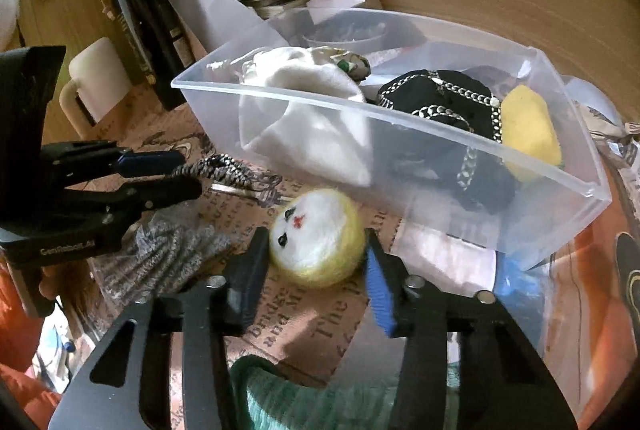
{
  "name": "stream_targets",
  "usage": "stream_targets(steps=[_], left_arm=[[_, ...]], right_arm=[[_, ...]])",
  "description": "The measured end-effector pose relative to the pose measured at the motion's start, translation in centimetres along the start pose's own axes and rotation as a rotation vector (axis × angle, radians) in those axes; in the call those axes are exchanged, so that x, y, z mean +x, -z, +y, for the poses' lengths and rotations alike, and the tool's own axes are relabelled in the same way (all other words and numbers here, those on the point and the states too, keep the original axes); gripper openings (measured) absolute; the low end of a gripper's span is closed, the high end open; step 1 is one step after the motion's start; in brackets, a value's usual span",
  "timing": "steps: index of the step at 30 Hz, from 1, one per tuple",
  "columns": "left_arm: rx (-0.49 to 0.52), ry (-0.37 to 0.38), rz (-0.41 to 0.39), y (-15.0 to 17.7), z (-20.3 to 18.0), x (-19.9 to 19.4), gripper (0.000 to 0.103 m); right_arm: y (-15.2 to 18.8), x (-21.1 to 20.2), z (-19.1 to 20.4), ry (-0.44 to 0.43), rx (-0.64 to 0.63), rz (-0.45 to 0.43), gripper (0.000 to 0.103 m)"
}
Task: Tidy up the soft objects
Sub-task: 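Grasp the yellow fuzzy ball with the right tool while the left tool grasps the metal chain, then carry the yellow ball and chain with both tools into the clear box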
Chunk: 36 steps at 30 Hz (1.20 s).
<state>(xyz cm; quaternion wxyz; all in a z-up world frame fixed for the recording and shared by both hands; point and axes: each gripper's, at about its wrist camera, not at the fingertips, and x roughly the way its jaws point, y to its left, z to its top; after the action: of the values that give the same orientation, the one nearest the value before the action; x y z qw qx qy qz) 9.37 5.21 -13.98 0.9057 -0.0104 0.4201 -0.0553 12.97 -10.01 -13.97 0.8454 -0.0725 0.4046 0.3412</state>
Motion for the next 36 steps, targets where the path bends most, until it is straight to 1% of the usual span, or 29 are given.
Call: stream_targets(steps=[1,4,11,16,23,25,31,36], left_arm=[[0.005,-0.002,-0.004,-0.1,-0.2,0.0,0.011],[0.014,-0.012,-0.029,-0.3,-0.5,-0.3,0.006],[0.010,-0.014,-0.108,-1.0,-0.5,-3.3,0.006],[0.007,-0.023,-0.170,-1.8,-0.6,-5.6,0.006],[0.022,-0.010,-0.256,-3.4,-1.1,-8.3,0.006],[0.031,-0.016,-0.278,-4.2,-1.3,-8.9,0.006],[0.033,-0.038,-0.332,-6.1,-1.2,-9.4,0.006],[0.012,-0.050,-0.356,-7.7,-0.4,-8.9,0.006]], right_arm=[[0.0,-0.1,0.0,0.003,0.001,-0.006,0.041],[-0.1,-0.9,-0.1,0.009,0.001,-0.037,0.040],[-0.6,-3.4,-0.2,0.004,0.005,-0.102,0.040],[-1.2,-5.8,-0.5,0.005,0.014,-0.168,0.040],[-2.4,-7.7,-0.9,0.028,0.020,-0.241,0.040],[-2.8,-8.0,-1.0,0.034,0.022,-0.256,0.040],[-4.1,-8.7,-1.5,0.043,0.023,-0.297,0.040],[-5.0,-8.0,-1.8,0.054,0.028,-0.301,0.040]])
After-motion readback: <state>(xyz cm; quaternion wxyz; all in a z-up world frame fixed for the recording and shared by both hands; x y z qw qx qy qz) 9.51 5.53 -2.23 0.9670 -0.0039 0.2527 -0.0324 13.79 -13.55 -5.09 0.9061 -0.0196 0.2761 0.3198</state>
